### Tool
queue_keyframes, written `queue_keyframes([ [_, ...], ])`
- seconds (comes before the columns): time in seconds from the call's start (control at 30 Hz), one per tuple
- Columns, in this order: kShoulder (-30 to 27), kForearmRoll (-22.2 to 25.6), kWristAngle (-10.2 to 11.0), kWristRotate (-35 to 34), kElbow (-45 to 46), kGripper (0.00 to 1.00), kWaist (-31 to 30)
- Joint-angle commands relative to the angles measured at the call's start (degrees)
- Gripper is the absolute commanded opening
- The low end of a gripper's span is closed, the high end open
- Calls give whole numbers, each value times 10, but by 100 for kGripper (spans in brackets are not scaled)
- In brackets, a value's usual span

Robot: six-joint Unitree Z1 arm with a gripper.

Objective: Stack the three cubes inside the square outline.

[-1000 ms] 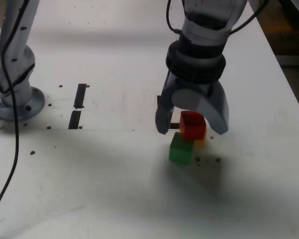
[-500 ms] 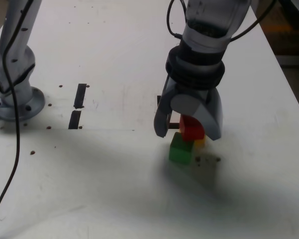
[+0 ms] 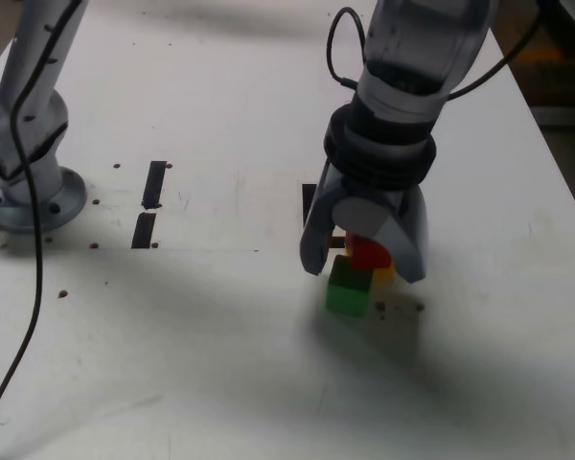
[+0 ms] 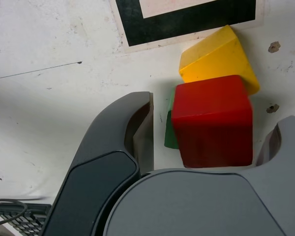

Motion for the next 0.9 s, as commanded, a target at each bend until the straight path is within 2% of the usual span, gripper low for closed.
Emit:
queue_keyframes([
  [0.0,1,-1,2,-2,-3,73,-3],
  [0.13,2,-2,11,-7,-7,62,-7],
  [0.3,0,-1,29,-10,-22,37,-13],
  [0.4,-2,5,41,-10,-35,28,-17],
  [0.5,-9,24,54,-15,-49,24,-21],
  [0.6,-26,63,70,-25,-60,24,-24],
  [0.73,-68,118,92,-39,-59,24,-22],
  [0.87,-119,135,101,-46,-12,24,-3],
])
